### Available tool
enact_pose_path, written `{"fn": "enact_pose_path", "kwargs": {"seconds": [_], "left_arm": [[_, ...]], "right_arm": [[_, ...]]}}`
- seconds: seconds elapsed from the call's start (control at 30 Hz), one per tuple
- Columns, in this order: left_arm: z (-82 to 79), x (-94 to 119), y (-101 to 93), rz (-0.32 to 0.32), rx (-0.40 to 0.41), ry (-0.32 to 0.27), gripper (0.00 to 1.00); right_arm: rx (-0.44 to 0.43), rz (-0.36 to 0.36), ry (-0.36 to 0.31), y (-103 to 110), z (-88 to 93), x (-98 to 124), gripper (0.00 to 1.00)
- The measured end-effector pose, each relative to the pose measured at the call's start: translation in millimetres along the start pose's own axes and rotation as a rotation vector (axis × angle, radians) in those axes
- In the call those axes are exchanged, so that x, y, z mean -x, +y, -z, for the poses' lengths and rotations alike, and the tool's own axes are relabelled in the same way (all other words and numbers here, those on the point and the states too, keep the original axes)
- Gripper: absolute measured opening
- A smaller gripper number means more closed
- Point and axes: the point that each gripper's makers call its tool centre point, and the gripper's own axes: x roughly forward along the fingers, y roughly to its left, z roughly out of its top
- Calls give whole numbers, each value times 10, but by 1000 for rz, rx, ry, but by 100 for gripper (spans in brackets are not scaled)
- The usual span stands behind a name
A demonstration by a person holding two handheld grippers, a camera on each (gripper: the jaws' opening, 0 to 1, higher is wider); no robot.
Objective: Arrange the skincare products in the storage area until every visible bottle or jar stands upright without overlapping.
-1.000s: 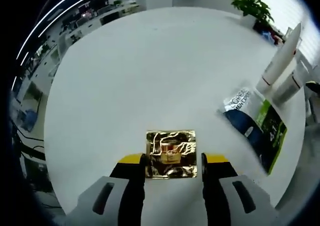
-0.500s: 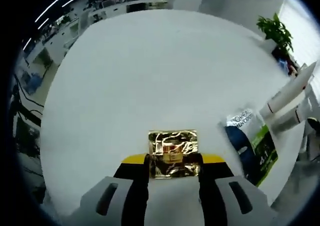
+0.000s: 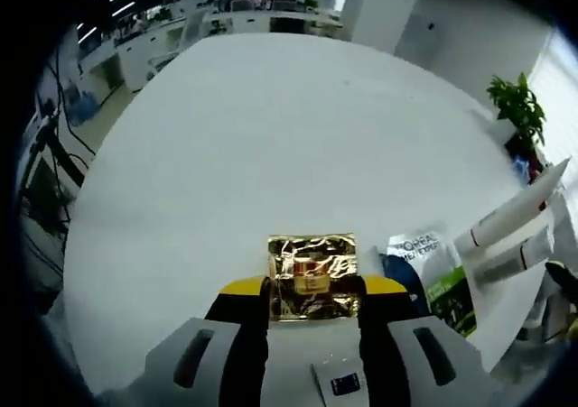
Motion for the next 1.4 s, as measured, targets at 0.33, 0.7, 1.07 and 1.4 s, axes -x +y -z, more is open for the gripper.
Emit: {"fn": "enact_pose_path", "kwargs": {"seconds": [0.33,0.7,1.07,1.4], "left_arm": [[85,-30,-143,-49,65,-48,35],[142,-110,-177,-109,83,-75,36],[202,-120,-201,-138,71,-66,36],[205,-125,-183,-136,61,-64,37]], "right_arm": [[0,-1,0,3,5,4,92],[-2,-1,0,16,18,9,92],[-7,3,1,8,24,22,92],[-4,1,0,19,11,22,92]]}}
